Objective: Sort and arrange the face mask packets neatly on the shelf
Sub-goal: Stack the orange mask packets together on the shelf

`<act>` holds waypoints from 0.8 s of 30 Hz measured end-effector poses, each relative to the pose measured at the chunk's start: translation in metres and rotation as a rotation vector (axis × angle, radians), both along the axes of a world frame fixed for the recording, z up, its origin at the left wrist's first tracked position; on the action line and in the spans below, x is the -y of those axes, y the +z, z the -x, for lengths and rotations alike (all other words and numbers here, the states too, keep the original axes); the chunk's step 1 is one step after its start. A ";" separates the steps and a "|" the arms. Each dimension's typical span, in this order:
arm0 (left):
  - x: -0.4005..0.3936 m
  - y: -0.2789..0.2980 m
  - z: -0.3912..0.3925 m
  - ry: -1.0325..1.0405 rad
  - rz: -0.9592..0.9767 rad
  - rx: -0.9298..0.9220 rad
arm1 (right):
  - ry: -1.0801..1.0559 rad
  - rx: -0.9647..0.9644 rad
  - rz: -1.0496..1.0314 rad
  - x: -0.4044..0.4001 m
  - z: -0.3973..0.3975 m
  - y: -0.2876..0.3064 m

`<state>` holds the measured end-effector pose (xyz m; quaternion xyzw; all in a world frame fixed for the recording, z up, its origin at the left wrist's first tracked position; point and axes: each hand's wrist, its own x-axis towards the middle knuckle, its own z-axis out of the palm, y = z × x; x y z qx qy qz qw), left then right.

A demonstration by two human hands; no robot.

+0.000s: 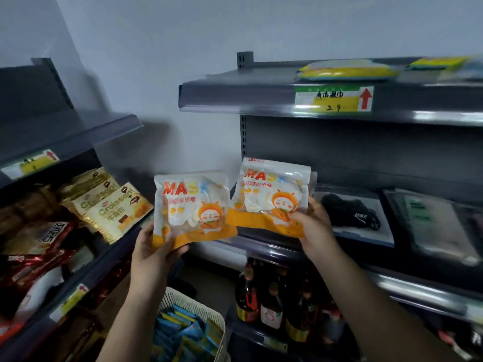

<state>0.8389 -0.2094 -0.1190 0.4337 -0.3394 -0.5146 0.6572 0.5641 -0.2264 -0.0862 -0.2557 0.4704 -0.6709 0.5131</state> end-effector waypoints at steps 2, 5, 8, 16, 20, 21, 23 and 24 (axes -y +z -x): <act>0.018 0.000 0.002 -0.023 0.012 -0.014 | -0.052 -0.025 0.020 0.010 0.008 0.002; 0.040 0.007 0.009 -0.049 0.038 -0.041 | -0.101 -0.018 0.019 0.028 0.026 0.006; 0.062 0.014 0.018 -0.061 0.063 -0.040 | -0.130 -0.065 -0.011 0.049 0.045 0.009; 0.126 0.021 0.048 -0.137 0.043 -0.029 | -0.158 -0.187 -0.127 0.102 0.081 -0.003; 0.149 0.023 0.071 -0.202 0.022 -0.048 | -0.121 -0.420 -0.265 0.117 0.089 -0.015; 0.153 0.022 0.076 -0.219 0.017 -0.051 | -0.123 -0.453 -0.283 0.120 0.090 -0.019; 0.160 0.022 0.085 -0.249 0.008 -0.052 | -0.116 -0.512 -0.300 0.124 0.089 -0.022; 0.162 0.022 0.090 -0.264 0.008 -0.058 | -0.111 -0.539 -0.302 0.124 0.088 -0.023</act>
